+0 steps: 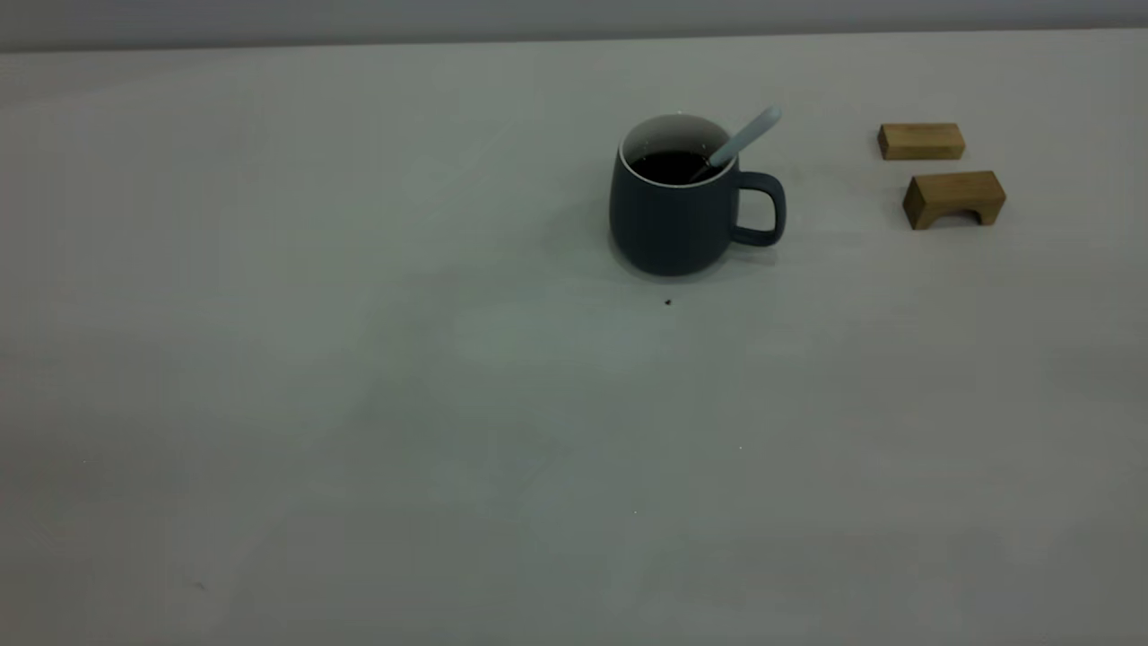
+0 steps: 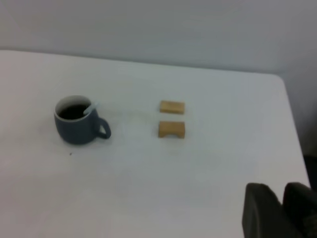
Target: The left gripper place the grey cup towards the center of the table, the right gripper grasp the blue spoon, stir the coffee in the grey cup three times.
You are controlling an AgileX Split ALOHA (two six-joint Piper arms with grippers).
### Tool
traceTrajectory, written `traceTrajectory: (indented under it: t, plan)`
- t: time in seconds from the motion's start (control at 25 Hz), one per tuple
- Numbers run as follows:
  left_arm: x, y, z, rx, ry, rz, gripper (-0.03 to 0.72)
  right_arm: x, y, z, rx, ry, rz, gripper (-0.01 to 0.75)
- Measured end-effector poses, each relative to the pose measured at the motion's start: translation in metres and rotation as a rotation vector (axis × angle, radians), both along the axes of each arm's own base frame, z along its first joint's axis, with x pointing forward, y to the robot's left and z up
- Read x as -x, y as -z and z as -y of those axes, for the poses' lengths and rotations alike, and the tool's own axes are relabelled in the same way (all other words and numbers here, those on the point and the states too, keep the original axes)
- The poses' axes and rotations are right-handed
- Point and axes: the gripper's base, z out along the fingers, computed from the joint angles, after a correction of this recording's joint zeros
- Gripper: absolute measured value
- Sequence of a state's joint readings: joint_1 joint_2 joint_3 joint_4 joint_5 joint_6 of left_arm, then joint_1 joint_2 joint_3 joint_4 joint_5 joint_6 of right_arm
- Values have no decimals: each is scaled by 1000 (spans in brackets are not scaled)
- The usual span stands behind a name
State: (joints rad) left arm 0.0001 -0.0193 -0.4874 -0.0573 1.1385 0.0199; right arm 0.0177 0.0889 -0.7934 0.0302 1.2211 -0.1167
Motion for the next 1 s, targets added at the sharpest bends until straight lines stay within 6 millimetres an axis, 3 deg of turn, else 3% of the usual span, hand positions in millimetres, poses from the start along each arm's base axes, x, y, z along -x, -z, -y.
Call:
traceTrajectory:
  t: [0.32, 1.0]
  plan:
    - [0, 0, 0, 0, 0, 0, 585, -29, 77, -1, 1, 1, -176, 132]
    - [0, 0, 0, 0, 0, 0, 585, -32, 79, -1, -9, 5, -169, 150]
